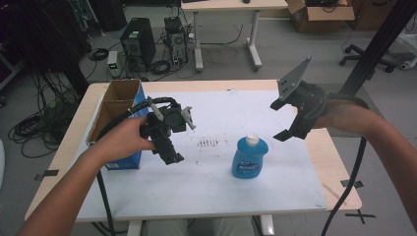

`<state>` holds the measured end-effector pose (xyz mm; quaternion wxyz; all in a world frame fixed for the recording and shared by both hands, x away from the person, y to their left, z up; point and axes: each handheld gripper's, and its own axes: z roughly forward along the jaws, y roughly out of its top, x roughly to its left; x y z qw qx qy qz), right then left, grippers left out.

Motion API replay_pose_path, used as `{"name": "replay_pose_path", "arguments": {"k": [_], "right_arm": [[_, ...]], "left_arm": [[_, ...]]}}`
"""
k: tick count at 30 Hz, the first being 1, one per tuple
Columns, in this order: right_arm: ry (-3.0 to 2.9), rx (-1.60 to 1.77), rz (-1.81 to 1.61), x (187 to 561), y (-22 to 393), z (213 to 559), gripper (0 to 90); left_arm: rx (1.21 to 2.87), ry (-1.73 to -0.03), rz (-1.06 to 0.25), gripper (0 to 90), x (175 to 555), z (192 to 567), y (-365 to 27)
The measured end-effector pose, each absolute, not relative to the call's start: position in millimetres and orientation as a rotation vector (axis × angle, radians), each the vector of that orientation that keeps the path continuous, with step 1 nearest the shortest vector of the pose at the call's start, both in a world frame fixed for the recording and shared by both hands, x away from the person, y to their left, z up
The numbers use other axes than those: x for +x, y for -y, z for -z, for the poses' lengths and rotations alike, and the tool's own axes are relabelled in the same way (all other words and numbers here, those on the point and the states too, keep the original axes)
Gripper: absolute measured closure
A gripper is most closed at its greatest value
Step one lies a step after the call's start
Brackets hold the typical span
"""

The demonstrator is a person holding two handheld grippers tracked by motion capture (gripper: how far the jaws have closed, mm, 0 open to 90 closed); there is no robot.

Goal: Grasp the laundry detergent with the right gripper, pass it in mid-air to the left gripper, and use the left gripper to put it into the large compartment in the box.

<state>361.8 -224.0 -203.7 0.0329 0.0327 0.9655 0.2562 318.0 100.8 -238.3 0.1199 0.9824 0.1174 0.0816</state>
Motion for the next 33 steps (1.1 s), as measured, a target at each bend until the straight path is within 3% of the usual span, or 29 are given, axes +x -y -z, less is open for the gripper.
{"name": "replay_pose_path", "arguments": {"k": [33], "right_arm": [[-2.925, 0.185, -1.091, 353.0, 257.2, 261.8, 3.9]], "left_arm": [[2.864, -0.345, -0.237, 5.0, 317.8, 239.8, -101.3]]}}
